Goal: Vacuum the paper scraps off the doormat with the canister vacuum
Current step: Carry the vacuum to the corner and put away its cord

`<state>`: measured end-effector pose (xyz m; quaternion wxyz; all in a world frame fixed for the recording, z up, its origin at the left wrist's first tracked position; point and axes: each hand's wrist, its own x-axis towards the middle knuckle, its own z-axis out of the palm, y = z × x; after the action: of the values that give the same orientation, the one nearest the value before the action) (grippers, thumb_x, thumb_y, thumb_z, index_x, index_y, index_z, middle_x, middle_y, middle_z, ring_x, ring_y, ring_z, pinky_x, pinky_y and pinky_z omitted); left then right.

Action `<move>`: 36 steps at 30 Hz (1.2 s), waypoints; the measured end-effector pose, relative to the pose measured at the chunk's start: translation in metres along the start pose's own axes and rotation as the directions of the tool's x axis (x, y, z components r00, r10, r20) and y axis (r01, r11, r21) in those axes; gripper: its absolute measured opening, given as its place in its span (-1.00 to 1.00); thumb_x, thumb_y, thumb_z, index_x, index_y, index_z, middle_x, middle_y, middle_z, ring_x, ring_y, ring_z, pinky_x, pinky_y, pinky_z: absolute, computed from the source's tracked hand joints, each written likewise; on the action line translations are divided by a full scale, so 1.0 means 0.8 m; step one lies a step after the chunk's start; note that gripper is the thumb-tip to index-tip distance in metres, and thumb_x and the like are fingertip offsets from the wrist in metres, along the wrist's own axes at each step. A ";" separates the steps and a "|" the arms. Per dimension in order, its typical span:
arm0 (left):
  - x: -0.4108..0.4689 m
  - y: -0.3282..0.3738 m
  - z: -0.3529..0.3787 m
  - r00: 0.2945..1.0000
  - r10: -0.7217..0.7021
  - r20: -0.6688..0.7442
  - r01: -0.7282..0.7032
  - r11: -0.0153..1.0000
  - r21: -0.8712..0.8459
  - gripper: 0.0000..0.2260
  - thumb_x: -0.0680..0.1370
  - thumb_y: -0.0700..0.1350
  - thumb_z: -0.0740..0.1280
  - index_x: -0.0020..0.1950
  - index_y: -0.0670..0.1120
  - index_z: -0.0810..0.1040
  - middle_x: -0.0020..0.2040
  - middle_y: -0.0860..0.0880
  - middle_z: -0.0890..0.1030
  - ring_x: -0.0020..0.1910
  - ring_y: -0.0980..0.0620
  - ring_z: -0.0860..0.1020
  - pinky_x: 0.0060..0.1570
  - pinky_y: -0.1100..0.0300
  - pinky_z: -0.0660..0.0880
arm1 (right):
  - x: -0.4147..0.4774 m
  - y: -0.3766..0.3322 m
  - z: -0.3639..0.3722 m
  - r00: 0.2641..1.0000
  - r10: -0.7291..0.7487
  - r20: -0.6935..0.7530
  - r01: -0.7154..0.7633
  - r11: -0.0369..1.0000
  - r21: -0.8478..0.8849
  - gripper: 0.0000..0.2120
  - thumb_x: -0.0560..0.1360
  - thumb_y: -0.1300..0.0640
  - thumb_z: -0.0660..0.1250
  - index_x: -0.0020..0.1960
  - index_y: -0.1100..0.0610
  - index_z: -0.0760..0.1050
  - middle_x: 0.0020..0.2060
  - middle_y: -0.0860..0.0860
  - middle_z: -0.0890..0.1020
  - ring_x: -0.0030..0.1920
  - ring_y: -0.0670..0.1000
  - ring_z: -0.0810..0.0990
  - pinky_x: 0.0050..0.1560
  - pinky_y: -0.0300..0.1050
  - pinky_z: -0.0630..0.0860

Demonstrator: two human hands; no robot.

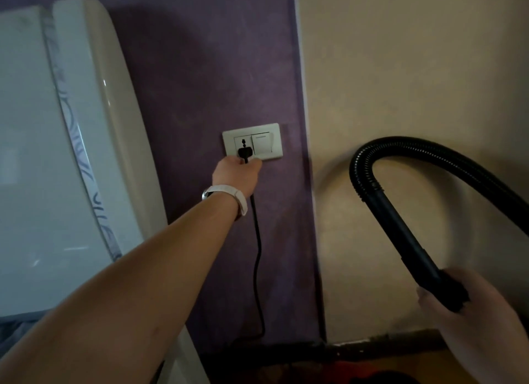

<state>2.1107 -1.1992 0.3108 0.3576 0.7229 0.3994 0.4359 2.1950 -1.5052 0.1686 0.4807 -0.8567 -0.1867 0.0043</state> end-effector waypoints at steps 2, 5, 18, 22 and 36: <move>0.006 0.003 0.009 0.996 -0.084 0.042 0.089 0.988 -0.128 -0.78 0.45 -0.02 0.31 -0.13 -0.17 0.59 -0.32 -0.11 0.64 -0.41 -0.05 0.62 -0.23 0.02 0.65 | 0.000 -0.001 0.000 1.000 0.011 -0.008 -0.011 1.000 -0.002 -0.72 0.48 0.12 0.49 0.12 0.06 0.49 -0.07 -0.04 0.53 -0.11 -0.01 0.50 -0.01 0.03 0.43; 0.012 0.010 0.020 0.988 -0.153 0.003 0.150 0.962 -0.228 -0.73 0.52 0.03 0.28 -0.14 -0.18 0.57 -0.34 -0.09 0.62 -0.44 -0.02 0.58 -0.33 0.12 0.56 | -0.001 -0.002 0.002 0.999 0.028 -0.017 -0.028 0.999 -0.034 -0.70 0.45 0.12 0.51 0.12 0.07 0.51 -0.09 -0.03 0.54 -0.09 0.04 0.52 0.04 0.09 0.47; -0.013 -0.001 0.031 0.959 0.177 -0.223 -0.166 0.984 0.068 -0.65 0.62 0.02 0.15 -0.21 -0.19 0.50 -0.23 -0.10 0.58 -0.24 -0.07 0.53 -0.25 0.15 0.40 | 0.002 0.009 0.004 0.999 -0.035 -0.033 0.035 0.999 0.010 -0.74 0.47 0.10 0.49 0.12 0.06 0.52 -0.11 -0.06 0.53 -0.15 -0.07 0.50 -0.08 0.00 0.41; -0.062 -0.005 0.038 0.944 0.293 -0.153 -0.291 0.956 0.035 -0.62 0.59 0.00 0.21 -0.40 -0.08 0.33 -0.47 0.04 0.42 -0.49 0.10 0.36 -0.45 0.19 0.27 | 0.001 0.012 0.001 0.997 -0.070 -0.019 0.070 0.997 0.037 -0.75 0.47 0.13 0.50 0.04 -0.01 0.47 -0.13 -0.09 0.52 -0.17 -0.11 0.49 -0.11 -0.01 0.44; -0.239 -0.151 0.130 0.868 0.137 0.477 -0.094 0.989 -0.114 -0.63 0.57 0.02 0.28 -0.34 -0.15 0.34 -0.49 0.01 0.32 -0.49 0.06 0.30 -0.44 0.15 0.22 | -0.003 0.036 -0.017 0.981 -0.191 -0.028 0.191 0.982 0.004 -0.86 0.52 0.04 0.42 0.05 -0.03 0.51 -0.11 -0.10 0.56 -0.14 -0.12 0.55 -0.24 -0.27 0.42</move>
<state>2.1166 -1.3355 0.1023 0.4505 0.8151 0.2339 0.2791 2.2040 -1.5307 0.1518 0.4843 -0.8332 -0.2614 -0.0533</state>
